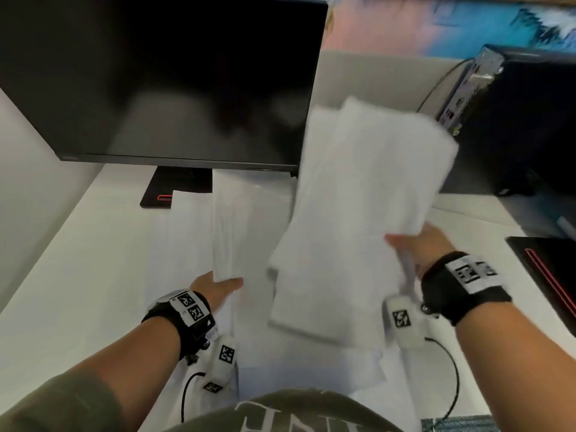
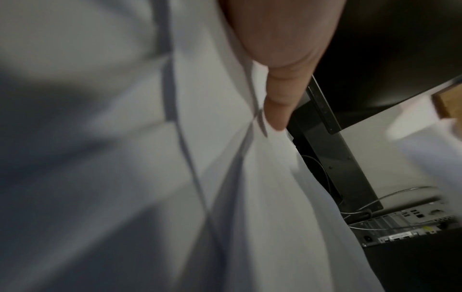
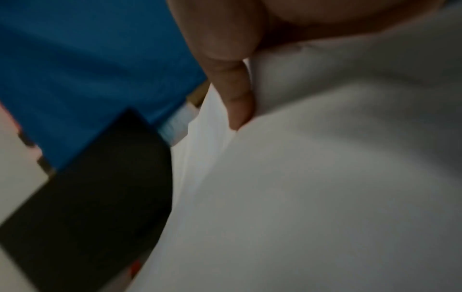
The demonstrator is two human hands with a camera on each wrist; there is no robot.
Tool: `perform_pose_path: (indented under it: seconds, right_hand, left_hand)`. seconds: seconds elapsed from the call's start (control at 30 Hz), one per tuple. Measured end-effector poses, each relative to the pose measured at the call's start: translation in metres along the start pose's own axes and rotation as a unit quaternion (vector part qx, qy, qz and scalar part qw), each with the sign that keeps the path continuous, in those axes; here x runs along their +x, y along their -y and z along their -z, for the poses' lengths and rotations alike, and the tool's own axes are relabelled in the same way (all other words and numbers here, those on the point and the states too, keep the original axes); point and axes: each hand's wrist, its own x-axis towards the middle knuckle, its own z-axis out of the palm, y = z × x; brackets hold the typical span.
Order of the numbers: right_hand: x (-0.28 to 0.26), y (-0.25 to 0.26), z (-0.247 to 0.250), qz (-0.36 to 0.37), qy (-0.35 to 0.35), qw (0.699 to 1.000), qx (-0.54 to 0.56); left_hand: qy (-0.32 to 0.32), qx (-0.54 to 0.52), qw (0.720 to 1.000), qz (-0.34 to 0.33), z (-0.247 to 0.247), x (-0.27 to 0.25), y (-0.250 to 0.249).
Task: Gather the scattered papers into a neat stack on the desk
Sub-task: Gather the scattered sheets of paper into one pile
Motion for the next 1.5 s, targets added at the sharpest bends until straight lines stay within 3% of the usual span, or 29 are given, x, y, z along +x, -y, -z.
perform_pose_path:
  seconds: [0.13, 0.23, 0.37, 0.47, 0.6, 0.7, 0.77, 0.87, 0.93, 1.0, 1.07, 1.3, 1.5]
  right_hand:
    - [0.001, -0.05, -0.046, -0.072, 0.097, 0.98, -0.159]
    - [-0.017, -0.061, -0.077, -0.096, 0.101, 0.973, -0.184]
    - [-0.027, -0.065, -0.096, -0.101, 0.101, 0.982, -0.121]
    - [-0.009, -0.081, -0.089, -0.16, 0.088, 0.983, -0.037]
    - [0.006, -0.096, -0.073, -0.203, 0.175, 0.962, 0.043]
    - [0.002, -0.089, -0.066, -0.192, 0.221, 0.954, 0.057]
    - [0.006, -0.089, -0.068, -0.181, 0.209, 0.961, 0.022]
    - [0.005, -0.085, -0.069, -0.17, 0.173, 0.966, -0.088]
    - [0.006, -0.086, -0.068, -0.168, 0.155, 0.964, -0.136]
    - [0.008, -0.091, -0.068, -0.163, 0.154, 0.964, -0.144]
    - [0.009, -0.092, -0.068, -0.161, 0.157, 0.966, -0.13]
    - [0.01, -0.089, -0.062, -0.173, 0.191, 0.96, -0.108]
    - [0.02, -0.094, -0.066, -0.174, 0.191, 0.962, -0.089]
  left_hand:
    - [0.013, -0.031, 0.999, 0.01, 0.002, -0.001, -0.003]
    - [0.024, -0.049, 0.999, 0.003, 0.002, -0.002, 0.0]
    - [0.07, -0.044, 0.997, -0.007, -0.006, -0.005, 0.001]
    - [0.076, -0.018, 0.997, -0.027, -0.01, -0.008, 0.001]
    - [0.107, -0.114, 0.988, -0.018, -0.007, -0.017, -0.001]
    - [0.129, -0.16, 0.979, -0.006, -0.009, -0.022, -0.007]
    - [0.099, -0.094, 0.99, -0.033, -0.011, -0.025, -0.014]
    - [-0.066, 0.088, 0.992, -0.057, 0.003, -0.024, -0.021]
    - [-0.182, 0.198, 0.963, 0.01, 0.025, -0.027, -0.024]
    - [-0.217, 0.254, 0.936, 0.113, 0.045, -0.029, -0.021]
    - [-0.193, 0.246, 0.935, 0.166, 0.058, -0.027, -0.015]
    - [-0.102, 0.147, 0.983, 0.046, 0.061, -0.001, -0.003]
    - [0.007, -0.001, 0.999, 0.033, 0.025, -0.006, 0.004]
